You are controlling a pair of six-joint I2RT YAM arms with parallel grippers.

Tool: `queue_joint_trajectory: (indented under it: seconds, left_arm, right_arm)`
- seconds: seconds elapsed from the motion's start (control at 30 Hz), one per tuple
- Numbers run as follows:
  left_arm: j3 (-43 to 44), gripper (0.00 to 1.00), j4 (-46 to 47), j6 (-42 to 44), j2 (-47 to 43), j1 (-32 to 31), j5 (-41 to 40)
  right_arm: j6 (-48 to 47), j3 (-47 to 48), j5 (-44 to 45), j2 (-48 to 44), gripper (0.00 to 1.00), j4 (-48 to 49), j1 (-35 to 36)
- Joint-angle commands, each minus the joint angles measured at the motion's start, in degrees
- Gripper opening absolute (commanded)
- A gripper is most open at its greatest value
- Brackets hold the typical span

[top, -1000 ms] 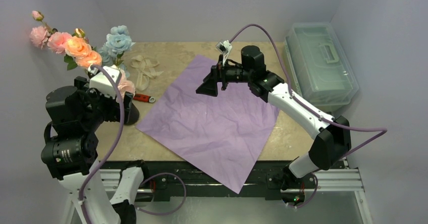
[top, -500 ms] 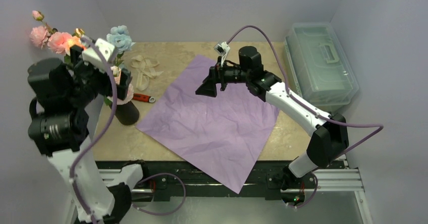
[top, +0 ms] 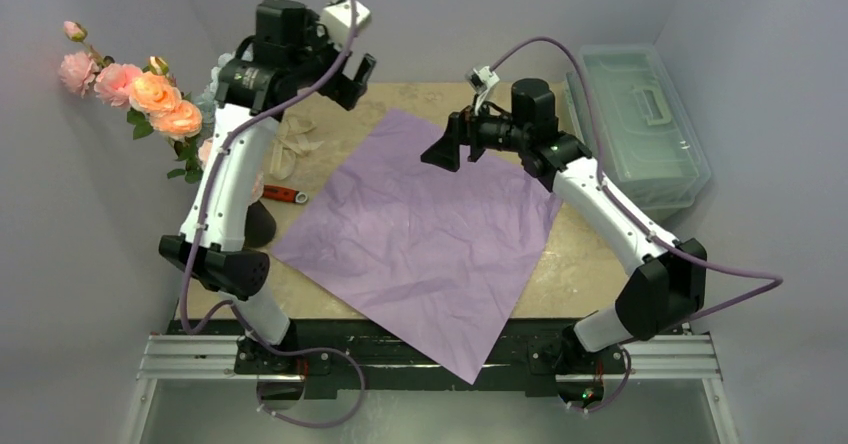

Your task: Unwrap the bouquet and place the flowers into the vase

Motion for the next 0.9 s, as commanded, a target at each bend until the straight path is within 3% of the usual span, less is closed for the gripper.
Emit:
queue_joint_trajectory:
  seconds: [0.0, 0.2, 0.37, 0.53, 0.7, 0.87]
  left_arm:
    - [0.58, 1.0, 4.47, -1.1, 0.51, -9.81, -5.77]
    - [-11.52, 1.0, 9.15, -2.46, 0.17, -21.53, -7.54]
    - [-23.83, 1.0, 14.13, -4.61, -3.01, -22.28, -0.12]
    - [-33.87, 1.0, 13.5, -1.5, -3.89, -22.31, 0.92]
    - [-38.68, 1.0, 12.28, 0.82, -4.22, -22.34, -0.04]
    - [-42.16, 1.0, 12.64, 0.72, -4.64, -22.3, -0.04]
  right_arm:
    - [-8.66, 2.4, 3.6, -1.71, 0.98, -12.29, -5.57]
    - [-24.19, 0.74, 9.49, -1.66, 0.97, -24.71, -13.84]
    - [-34.93, 2.1, 15.74, 2.79, 0.94, -31.86, -18.92]
    - [-40.6, 6.02, 20.84, 11.21, 0.9, -33.21, -21.07]
    - [-45.25, 12.93, 21.77, 21.52, 0.86, -37.7, -23.78]
    - [-48.66, 18.3, 22.14, 28.19, 0.92, -39.82, -25.23]
